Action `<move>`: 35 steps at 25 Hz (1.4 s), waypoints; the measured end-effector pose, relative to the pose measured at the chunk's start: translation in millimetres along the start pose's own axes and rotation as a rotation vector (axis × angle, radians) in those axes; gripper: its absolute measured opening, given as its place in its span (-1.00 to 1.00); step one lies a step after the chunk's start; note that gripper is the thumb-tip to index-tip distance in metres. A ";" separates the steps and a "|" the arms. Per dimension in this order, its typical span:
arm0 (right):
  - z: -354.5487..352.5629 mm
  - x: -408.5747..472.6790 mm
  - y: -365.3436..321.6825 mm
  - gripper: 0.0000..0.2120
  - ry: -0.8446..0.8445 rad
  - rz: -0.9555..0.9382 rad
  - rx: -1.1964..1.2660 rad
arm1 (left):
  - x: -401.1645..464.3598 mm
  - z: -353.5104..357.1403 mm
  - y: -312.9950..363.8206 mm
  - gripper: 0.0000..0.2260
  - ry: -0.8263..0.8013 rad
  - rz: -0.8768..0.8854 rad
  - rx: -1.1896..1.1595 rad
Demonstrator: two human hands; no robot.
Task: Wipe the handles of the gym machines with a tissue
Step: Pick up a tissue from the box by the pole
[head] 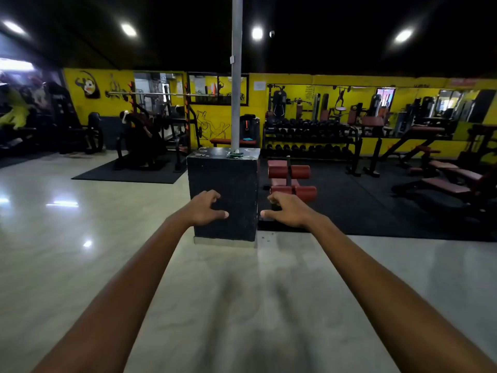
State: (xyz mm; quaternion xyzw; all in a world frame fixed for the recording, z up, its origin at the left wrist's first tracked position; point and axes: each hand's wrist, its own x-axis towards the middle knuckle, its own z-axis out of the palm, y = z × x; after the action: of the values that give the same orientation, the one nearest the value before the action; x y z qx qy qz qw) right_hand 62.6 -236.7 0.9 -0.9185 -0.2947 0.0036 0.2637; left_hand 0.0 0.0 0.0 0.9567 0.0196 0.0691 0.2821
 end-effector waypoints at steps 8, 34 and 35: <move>18.5 78.4 24.9 -0.44 0.016 0.020 0.037 | 76.7 3.6 -40.0 -0.42 -0.015 -0.025 -0.016; 32.4 696.1 258.2 -0.48 -0.038 0.058 0.056 | 698.4 24.1 -212.7 -0.40 -0.035 -0.078 -0.074; 34.0 720.2 263.1 -0.48 -0.045 0.064 0.066 | 722.9 22.3 -223.1 -0.40 -0.039 -0.086 -0.074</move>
State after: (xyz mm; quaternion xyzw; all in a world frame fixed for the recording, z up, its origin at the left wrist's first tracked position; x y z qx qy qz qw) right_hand 794.1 -9.9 -49.3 -0.9178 -0.2709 0.0427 0.2871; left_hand 719.0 230.7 -52.0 0.9450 0.0528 0.0390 0.3204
